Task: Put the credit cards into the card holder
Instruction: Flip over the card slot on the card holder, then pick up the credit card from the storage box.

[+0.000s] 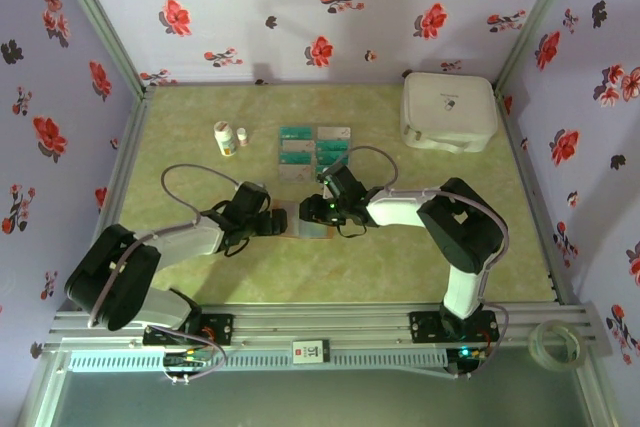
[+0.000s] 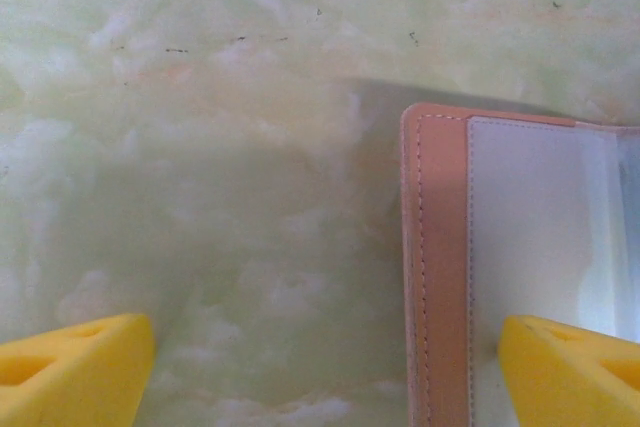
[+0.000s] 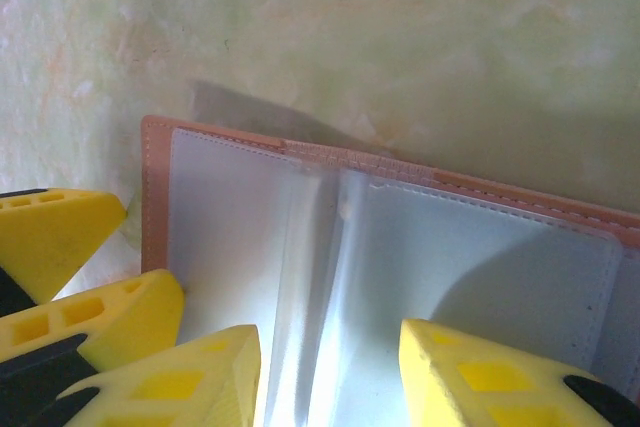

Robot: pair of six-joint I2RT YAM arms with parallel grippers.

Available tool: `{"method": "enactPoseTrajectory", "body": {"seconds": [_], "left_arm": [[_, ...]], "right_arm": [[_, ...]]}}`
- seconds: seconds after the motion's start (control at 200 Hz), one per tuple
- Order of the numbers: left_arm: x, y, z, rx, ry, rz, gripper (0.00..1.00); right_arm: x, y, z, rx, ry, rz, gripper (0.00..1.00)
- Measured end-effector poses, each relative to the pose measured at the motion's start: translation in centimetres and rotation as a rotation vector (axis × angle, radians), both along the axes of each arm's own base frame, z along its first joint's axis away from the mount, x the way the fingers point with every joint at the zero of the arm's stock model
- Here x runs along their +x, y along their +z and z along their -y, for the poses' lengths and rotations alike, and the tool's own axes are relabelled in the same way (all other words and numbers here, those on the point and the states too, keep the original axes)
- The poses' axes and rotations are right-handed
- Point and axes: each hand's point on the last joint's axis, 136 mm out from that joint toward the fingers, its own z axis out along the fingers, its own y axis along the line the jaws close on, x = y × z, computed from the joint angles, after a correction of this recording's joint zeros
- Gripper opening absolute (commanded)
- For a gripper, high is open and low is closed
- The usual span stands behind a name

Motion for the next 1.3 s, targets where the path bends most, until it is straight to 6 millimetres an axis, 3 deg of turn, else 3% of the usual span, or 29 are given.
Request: {"method": "enactPoseTrajectory", "body": {"seconds": [0.18,0.23,0.335,0.405,0.645,0.805,0.98,1.3], "left_arm": [[0.1,0.0,0.0,0.0,0.001,0.002,0.92],[0.1,0.0,0.0,-0.001,-0.001,0.002,0.97],[0.0,0.4,-0.1,0.001,-0.003,0.005,1.0],[-0.1,0.7,-0.3,0.005,0.002,0.001,1.0],[1.3,4.1,-0.7,-0.007,0.04,0.065,1.0],[2.0,5.7,-1.5,-0.022,0.071,0.097,1.0],[2.3,6.2,-3.1,-0.014,0.115,0.094,1.0],[3.3,6.3,-6.7,-0.025,0.223,0.066,1.0]], "right_arm": [[0.0,0.3,0.1,0.002,-0.001,0.002,0.45],[-0.1,0.4,0.2,-0.005,-0.001,-0.002,0.47],[0.1,1.6,0.7,-0.026,0.006,0.006,0.5],[1.0,3.5,0.8,-0.039,0.012,0.039,0.52],[6.9,12.9,1.9,-0.153,0.029,0.31,0.56],[8.7,15.9,3.5,-0.309,0.091,0.468,0.56],[9.8,15.7,4.4,-0.453,0.227,0.521,0.52],[9.4,11.2,3.7,-0.553,0.491,0.466,0.46]]}}
